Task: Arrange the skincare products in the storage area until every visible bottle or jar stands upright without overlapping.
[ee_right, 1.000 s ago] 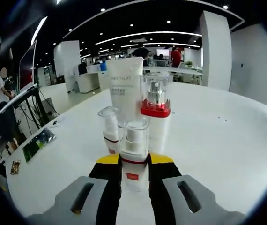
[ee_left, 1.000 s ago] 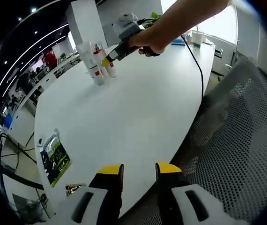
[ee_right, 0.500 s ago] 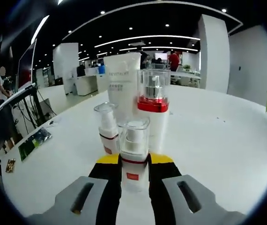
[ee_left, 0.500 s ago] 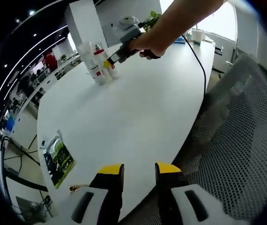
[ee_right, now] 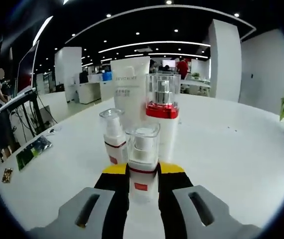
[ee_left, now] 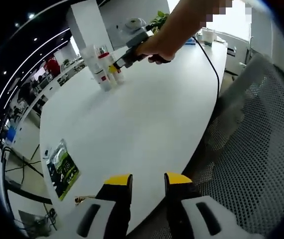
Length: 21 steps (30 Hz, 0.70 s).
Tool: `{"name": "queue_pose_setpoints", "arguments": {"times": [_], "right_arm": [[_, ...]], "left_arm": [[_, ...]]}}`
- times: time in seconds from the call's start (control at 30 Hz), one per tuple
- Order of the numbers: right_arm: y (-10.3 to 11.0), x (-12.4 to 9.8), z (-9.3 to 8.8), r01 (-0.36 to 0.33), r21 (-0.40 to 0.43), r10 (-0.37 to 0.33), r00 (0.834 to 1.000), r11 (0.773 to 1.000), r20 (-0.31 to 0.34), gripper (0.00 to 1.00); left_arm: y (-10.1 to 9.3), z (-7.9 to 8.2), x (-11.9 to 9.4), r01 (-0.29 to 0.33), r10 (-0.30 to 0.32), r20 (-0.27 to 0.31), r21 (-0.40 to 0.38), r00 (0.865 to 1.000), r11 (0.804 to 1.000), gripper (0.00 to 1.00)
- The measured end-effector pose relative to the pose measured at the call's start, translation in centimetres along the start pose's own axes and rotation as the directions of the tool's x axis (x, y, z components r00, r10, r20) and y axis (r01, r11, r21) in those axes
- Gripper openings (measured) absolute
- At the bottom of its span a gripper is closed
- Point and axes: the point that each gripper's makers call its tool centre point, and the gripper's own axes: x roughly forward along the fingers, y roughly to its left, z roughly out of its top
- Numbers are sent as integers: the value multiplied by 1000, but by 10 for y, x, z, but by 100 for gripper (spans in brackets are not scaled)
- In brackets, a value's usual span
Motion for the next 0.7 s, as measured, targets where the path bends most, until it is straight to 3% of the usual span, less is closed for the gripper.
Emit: {"name": "queue_pose_setpoints", "arguments": {"times": [0.43, 0.7], "right_arm": [[-4, 5, -4, 21, -1, -21, 1000, 1000, 7, 19], [-5, 9, -3, 70, 23, -70, 997, 997, -13, 19]], "left_arm": [[0, -1, 0, 2, -2, -8, 5, 1000, 1000, 25], [0, -2, 0, 1, -1, -8, 12, 1000, 1000, 23]]}}
